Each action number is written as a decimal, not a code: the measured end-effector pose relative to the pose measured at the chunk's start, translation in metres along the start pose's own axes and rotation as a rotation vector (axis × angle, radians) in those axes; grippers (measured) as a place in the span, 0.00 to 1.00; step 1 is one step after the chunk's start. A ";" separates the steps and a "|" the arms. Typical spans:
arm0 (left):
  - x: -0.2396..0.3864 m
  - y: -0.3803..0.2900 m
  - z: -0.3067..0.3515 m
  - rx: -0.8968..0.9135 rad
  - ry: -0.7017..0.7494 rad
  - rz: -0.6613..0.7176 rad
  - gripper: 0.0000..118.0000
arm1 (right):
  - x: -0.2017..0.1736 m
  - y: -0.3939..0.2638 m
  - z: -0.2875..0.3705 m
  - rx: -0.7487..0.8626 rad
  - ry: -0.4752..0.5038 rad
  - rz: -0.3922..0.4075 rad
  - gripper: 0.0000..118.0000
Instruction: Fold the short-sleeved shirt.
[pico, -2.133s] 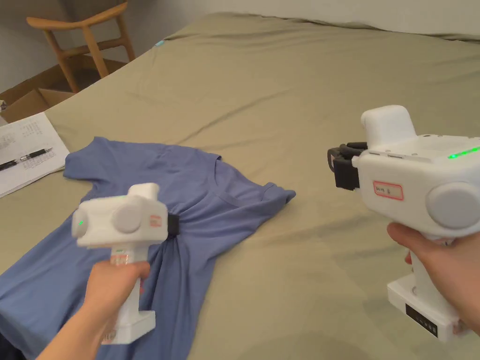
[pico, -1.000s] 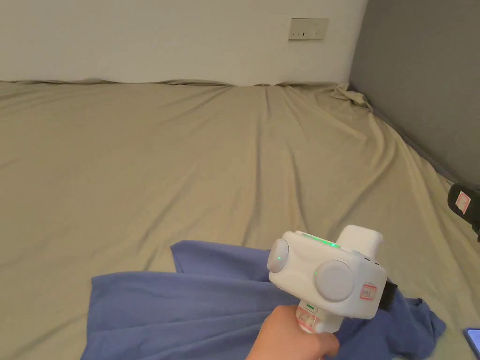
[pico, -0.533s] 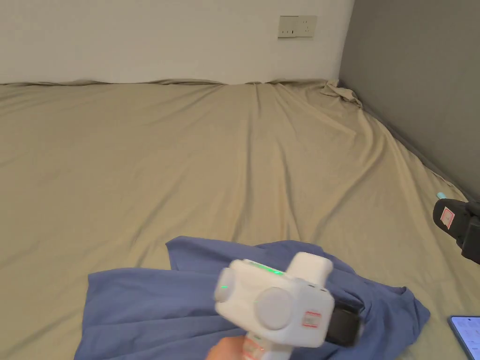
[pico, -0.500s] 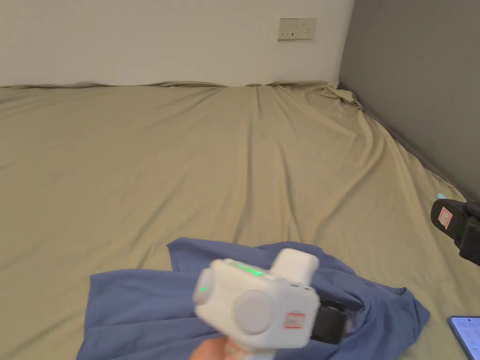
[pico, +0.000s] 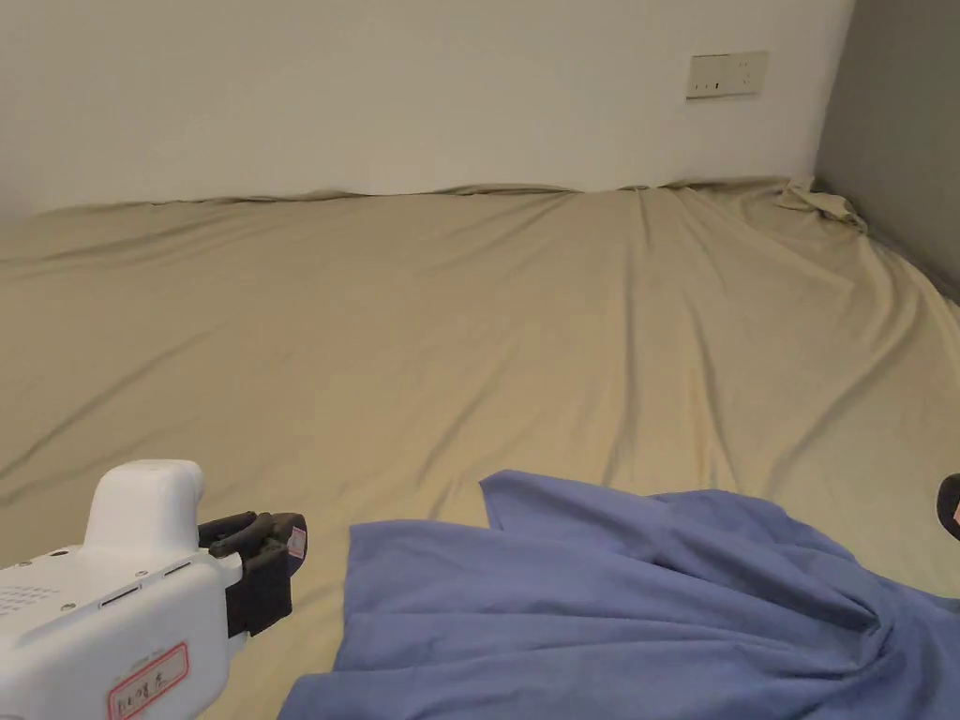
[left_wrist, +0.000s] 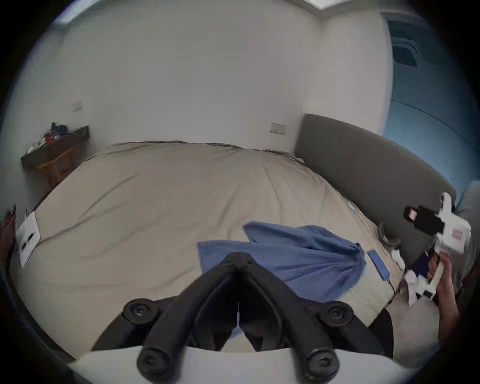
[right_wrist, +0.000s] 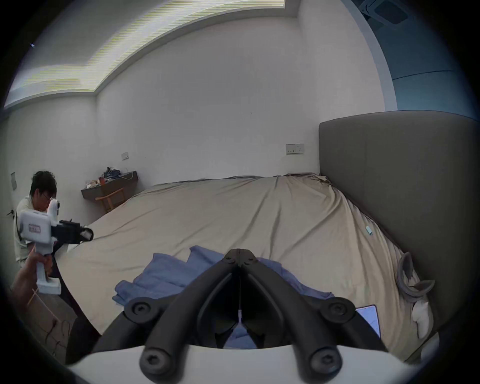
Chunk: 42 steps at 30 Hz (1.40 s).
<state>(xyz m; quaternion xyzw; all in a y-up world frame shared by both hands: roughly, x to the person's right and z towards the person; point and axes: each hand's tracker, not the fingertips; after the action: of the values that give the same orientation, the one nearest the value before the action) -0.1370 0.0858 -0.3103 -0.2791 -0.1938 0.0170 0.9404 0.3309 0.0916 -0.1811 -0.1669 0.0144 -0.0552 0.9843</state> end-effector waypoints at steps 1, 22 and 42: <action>-0.006 0.005 -0.014 0.001 -0.001 0.012 0.00 | -0.001 -0.001 -0.001 -0.004 -0.001 0.004 0.03; -0.005 -0.061 -0.278 -0.378 0.138 -0.143 0.33 | 0.034 -0.037 -0.067 -0.177 -0.095 0.024 0.03; 0.002 -0.012 -0.137 -0.074 0.001 0.065 0.02 | 0.127 -0.058 -0.084 -0.413 -0.303 -0.129 1.00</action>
<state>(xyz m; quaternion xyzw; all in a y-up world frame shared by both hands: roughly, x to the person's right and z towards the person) -0.0848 0.0049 -0.4086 -0.3197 -0.1848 0.0400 0.9285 0.4466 -0.0048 -0.2427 -0.3710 -0.1327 -0.0883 0.9148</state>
